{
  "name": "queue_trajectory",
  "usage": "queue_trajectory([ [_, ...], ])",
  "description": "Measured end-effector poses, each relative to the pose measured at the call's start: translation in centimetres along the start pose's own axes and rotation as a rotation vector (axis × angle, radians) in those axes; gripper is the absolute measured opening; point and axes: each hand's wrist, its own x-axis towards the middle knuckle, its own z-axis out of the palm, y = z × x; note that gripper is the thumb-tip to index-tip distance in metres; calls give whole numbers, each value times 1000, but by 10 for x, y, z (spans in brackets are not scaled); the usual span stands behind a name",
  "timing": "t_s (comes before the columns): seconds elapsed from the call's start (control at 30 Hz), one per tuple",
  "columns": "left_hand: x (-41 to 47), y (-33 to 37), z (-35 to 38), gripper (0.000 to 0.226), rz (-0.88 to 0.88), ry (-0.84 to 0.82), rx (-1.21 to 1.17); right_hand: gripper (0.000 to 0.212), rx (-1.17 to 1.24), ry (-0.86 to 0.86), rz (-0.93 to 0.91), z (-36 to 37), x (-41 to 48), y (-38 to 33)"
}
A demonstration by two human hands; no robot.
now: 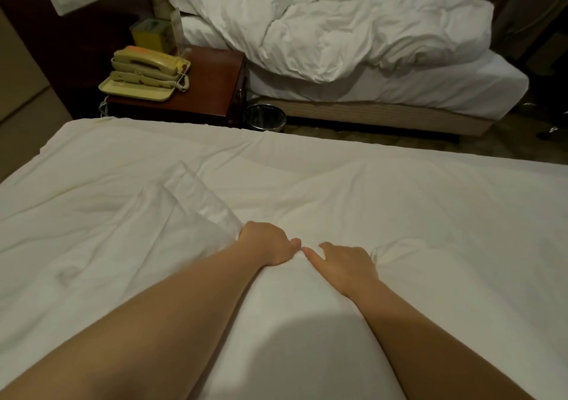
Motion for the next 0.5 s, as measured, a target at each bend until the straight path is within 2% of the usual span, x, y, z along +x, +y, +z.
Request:
queue_trajectory([
  [0.07,2,-8,1,71,-2,-26,-52,71,6,-22,-14,-4,-6,-4],
  [0.23,-5,-9,-10,77,40,-257,-89,77,122,-78,1,-6,-10,-5],
  [0.5,-15,-11,-10,87,-17,-314,-191,76,140,-192,-8,-6,-14,-10],
])
